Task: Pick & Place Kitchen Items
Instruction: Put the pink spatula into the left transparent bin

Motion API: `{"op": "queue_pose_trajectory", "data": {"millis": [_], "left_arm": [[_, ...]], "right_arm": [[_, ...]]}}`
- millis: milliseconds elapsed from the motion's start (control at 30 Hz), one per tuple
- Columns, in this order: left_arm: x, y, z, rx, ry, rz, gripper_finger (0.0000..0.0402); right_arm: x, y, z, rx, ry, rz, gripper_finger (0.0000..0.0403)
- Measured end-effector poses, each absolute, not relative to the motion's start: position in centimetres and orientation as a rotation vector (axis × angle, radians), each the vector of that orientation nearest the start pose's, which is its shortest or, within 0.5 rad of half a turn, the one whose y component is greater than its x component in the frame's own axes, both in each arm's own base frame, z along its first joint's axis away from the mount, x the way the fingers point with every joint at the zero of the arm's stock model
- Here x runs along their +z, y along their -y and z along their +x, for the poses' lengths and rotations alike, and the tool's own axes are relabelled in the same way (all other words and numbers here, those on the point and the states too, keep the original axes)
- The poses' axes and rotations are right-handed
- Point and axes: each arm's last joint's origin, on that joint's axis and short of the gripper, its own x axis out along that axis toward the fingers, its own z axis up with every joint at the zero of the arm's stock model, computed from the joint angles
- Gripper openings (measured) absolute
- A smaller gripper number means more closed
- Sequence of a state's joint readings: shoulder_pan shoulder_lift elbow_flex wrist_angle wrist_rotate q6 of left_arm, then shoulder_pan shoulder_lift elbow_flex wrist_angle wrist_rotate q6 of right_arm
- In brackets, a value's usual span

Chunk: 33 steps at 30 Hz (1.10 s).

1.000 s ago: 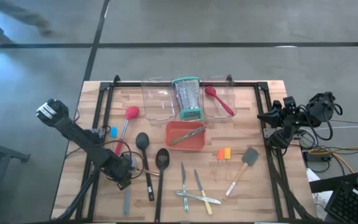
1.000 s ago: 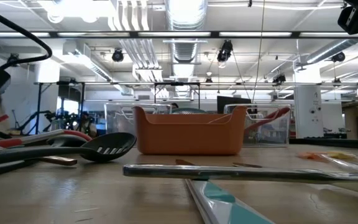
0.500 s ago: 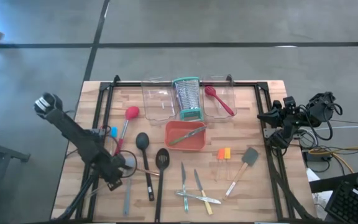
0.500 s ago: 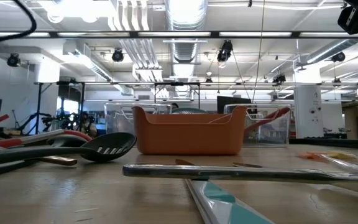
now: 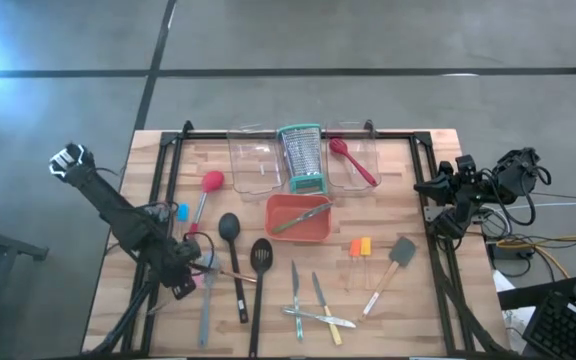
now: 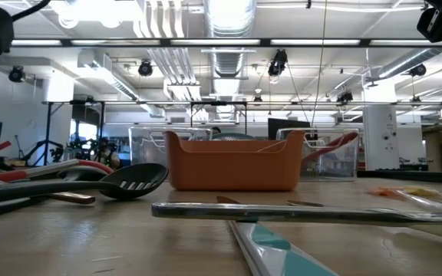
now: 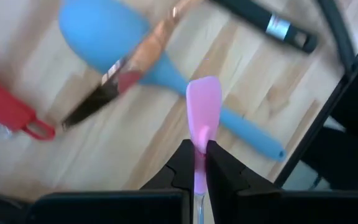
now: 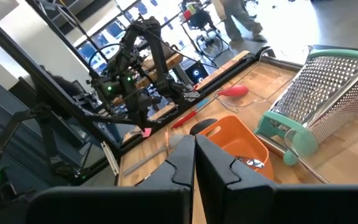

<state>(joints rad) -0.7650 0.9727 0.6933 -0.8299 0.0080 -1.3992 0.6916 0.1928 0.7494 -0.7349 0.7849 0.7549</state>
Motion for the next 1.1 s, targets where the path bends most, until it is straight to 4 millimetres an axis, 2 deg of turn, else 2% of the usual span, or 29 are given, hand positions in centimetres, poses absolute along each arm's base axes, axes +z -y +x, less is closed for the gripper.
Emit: {"op": "queue_pose_trajectory", "data": {"millis": [167,300,400,500,633,767,933,1100], "left_arm": [[23.2,10.9,12.2,0.192,-1.098,-0.767,0.0021],[24.1,10.2,13.1,0.253,-0.835,-0.731,0.0021],[24.8,9.2,14.2,0.311,-0.640,-0.677,0.0021],[25.3,7.5,15.5,0.394,-0.518,-0.608,0.0021],[26.1,4.1,17.5,0.515,-0.410,-0.520,0.0021],[27.4,-0.3,18.9,0.623,-0.284,-0.446,0.0021],[28.9,-6.4,19.5,0.627,-0.091,-0.501,0.0021],[28.3,-11.7,19.3,0.643,0.032,-0.561,0.0021]], "right_arm": [[31.9,0.0,3.2,-0.137,-0.090,0.633,0.0009],[31.9,0.0,3.2,-0.137,-0.090,0.633,0.0009],[31.9,0.0,3.2,-0.137,-0.090,0.633,0.0009],[31.9,0.0,3.2,-0.137,-0.090,0.633,0.0009],[31.9,0.0,3.2,-0.137,-0.090,0.633,0.0009],[31.9,0.0,3.2,-0.137,-0.090,0.634,0.0009],[31.9,0.0,3.2,-0.137,-0.090,0.633,0.0009],[31.9,0.0,3.2,-0.137,-0.090,0.633,0.0009]]}}
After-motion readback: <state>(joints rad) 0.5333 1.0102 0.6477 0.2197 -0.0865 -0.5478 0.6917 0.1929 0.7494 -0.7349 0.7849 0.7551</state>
